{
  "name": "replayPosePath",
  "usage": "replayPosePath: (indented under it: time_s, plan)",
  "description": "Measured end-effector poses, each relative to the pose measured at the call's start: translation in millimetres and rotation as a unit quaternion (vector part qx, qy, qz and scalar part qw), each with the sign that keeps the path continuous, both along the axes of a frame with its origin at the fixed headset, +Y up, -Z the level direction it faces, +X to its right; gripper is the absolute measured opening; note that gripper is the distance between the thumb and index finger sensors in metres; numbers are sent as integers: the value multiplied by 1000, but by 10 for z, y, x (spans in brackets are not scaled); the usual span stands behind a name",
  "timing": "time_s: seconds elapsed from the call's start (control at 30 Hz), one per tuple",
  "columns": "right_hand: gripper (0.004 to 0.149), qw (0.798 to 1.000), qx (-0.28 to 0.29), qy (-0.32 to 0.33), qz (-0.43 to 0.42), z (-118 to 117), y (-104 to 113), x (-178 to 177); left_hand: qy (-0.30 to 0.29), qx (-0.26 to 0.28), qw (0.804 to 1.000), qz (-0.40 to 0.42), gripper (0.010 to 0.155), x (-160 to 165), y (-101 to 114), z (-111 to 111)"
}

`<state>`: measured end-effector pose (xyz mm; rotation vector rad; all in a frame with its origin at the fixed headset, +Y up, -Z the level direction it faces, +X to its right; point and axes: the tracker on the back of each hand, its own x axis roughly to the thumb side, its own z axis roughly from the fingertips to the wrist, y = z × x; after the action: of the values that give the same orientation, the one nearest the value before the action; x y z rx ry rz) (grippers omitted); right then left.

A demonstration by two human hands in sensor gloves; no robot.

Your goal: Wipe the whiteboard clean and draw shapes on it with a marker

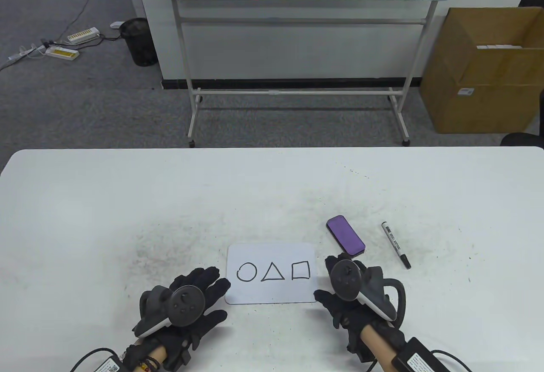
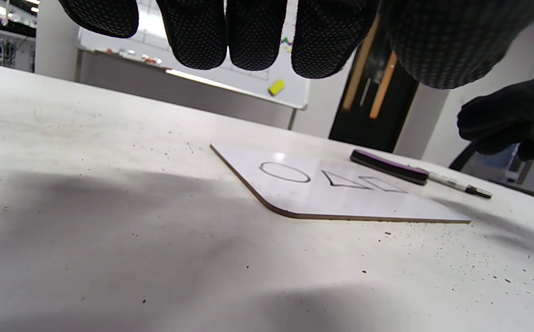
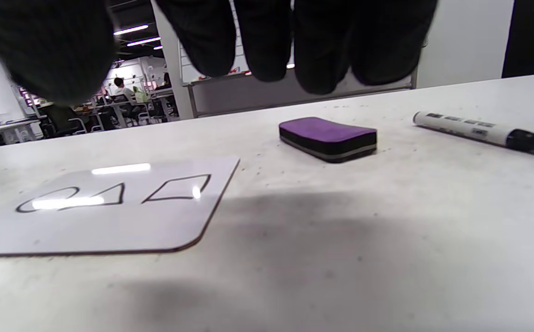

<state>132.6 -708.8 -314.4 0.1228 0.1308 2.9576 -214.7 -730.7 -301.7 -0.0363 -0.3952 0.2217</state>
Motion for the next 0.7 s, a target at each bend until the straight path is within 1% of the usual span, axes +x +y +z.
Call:
replayPosePath:
  time_s: [0.1,0.17,0.23,0.3,0.47,0.7]
  plan:
    - [86,1000,7,8,-18,47,-38,-32,0,-6,1000,2,71,5,-14,-5]
    - [86,1000,7,10,-26,64,-108,-25,0,-8,1000,4,71,7,-12,-1]
    - [86,1000,-17,12,-17,59,-165,-9,-1,-8,1000,4,71,8,-18,-1]
    - [86,1000,-21,14,-16,64,-197,12,-1,-13,1000,0,71,11,-30,-8]
    - [85,999,-12,14,-27,84,-167,31,5,-19,1000,-6,71,-2,-61,-30]
    - [84,999,-16,16,-32,92,-166,38,10,-19,1000,-11,71,-2,-56,-28]
